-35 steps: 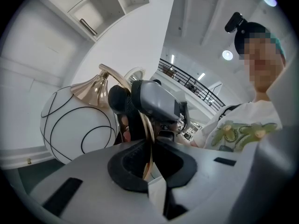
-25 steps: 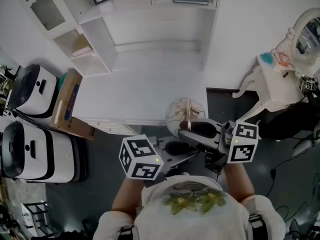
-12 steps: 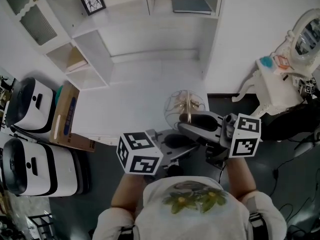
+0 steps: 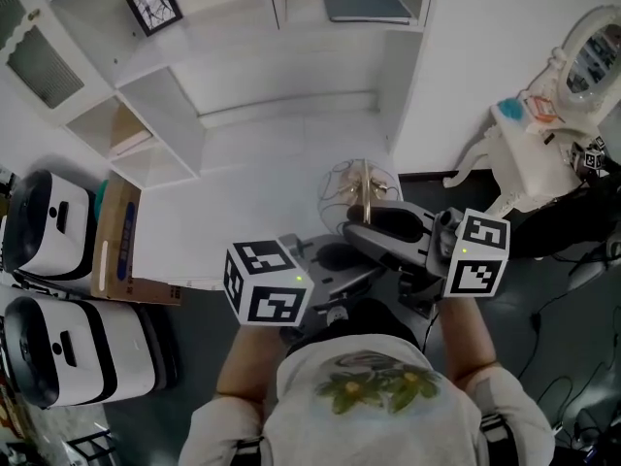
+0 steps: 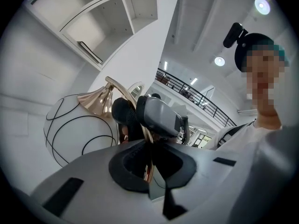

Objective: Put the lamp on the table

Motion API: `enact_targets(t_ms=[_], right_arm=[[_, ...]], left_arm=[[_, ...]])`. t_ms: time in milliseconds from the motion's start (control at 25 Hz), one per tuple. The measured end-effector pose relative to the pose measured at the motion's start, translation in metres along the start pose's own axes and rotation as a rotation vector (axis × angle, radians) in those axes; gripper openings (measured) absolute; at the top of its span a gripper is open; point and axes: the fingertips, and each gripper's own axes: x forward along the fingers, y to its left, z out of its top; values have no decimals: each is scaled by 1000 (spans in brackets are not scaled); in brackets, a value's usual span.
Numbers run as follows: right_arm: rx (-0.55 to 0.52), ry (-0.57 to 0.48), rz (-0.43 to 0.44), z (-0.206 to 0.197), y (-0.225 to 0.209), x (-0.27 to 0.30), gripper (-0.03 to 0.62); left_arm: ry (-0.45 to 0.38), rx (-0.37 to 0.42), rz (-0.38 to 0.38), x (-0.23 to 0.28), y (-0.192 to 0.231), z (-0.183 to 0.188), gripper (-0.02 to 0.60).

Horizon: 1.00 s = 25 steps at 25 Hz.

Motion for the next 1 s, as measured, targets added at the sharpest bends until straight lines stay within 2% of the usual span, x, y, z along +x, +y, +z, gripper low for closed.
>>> enact_targets(t_ms=[280, 600, 1000], right_arm=[[5, 5, -12, 13, -33, 11, 121], [13, 10, 14, 42, -68, 15, 121], [-25, 26, 17, 71, -105, 19, 121]], left_arm=[[-5, -11, 8, 3, 32, 22, 38], [27, 28, 49, 17, 63, 53, 38], [11, 51, 69, 31, 97, 88, 38]])
